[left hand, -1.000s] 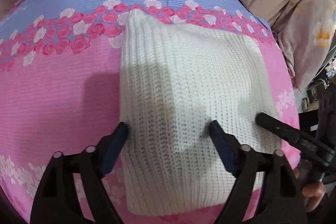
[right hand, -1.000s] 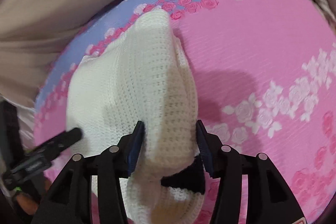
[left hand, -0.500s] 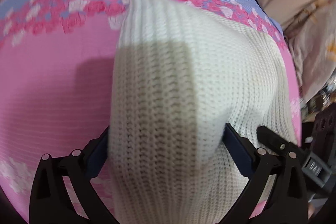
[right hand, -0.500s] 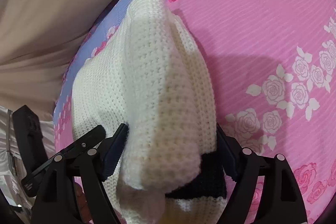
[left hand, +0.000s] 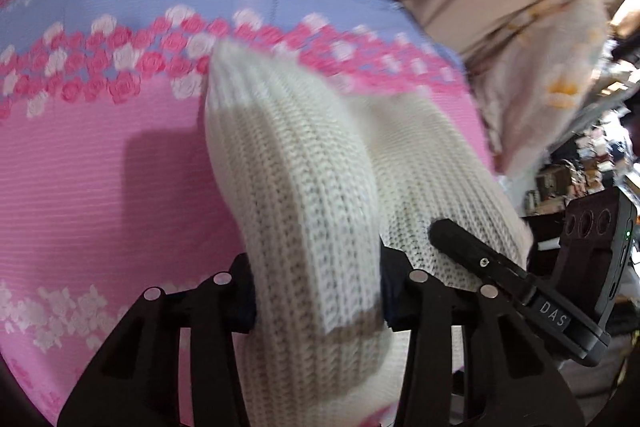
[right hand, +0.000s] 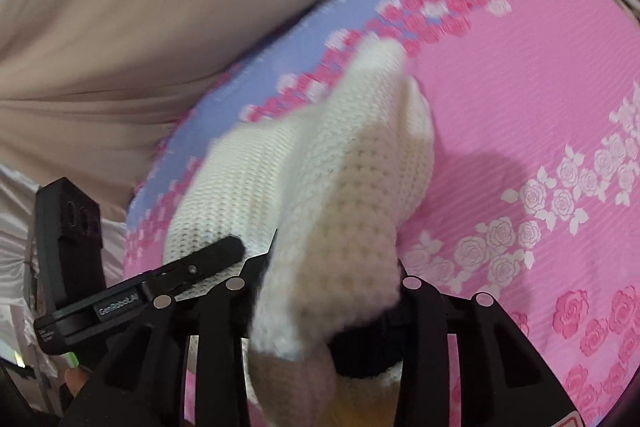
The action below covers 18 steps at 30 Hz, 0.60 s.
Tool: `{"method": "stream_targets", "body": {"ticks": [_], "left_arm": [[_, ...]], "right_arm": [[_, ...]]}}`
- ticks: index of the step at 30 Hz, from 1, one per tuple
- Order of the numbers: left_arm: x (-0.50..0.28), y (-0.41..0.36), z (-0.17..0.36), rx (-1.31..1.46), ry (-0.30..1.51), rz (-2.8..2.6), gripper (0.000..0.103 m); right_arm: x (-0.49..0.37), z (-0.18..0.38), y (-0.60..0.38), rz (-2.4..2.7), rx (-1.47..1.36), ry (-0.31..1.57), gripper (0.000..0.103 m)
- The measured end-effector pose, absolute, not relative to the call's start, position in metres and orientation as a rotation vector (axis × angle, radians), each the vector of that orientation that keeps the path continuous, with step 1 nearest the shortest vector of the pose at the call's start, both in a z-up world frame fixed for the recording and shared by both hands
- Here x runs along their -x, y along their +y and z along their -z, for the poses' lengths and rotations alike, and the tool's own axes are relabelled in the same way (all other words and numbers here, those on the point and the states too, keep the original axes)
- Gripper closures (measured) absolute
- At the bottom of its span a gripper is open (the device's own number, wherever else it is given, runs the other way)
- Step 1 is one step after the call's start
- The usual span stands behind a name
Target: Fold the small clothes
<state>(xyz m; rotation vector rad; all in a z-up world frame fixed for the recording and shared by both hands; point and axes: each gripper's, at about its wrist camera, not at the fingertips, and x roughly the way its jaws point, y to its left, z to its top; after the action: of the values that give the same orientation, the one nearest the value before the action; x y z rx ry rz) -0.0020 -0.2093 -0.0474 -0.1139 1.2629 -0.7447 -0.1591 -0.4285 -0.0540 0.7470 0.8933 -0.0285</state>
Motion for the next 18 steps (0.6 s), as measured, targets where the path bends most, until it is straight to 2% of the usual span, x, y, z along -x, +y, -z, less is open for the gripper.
{"method": "stream_targets", "body": {"ticks": [5,12,15,17,18], "left_arm": [[0.03,-0.179,-0.032,0.138,1.145,0.867,0.061],[0.069,-0.119,-0.166,0.131,0.824,0.988,0.061],[0.061,-0.088,-0.176,0.108,0.772,0.891,0.061],[0.044,-0.065,-0.153,0.101,0.823,0.792,0.061],[0.031,-0.047,-0.126,0.106,0.893,0.723,0.061]], "right_arm": [[0.197,-0.032,-0.405,-0.012,-0.663,0.751,0.072],[0.217,-0.179,-0.338,-0.182,-0.433,0.435,0.075],[0.199,-0.195,-0.313,-0.248,-0.407,0.403,0.075],[0.17,-0.171,-0.294,-0.243,-0.393,0.468,0.075],[0.152,-0.144,-0.286,-0.248,-0.425,0.547,0.075]]}}
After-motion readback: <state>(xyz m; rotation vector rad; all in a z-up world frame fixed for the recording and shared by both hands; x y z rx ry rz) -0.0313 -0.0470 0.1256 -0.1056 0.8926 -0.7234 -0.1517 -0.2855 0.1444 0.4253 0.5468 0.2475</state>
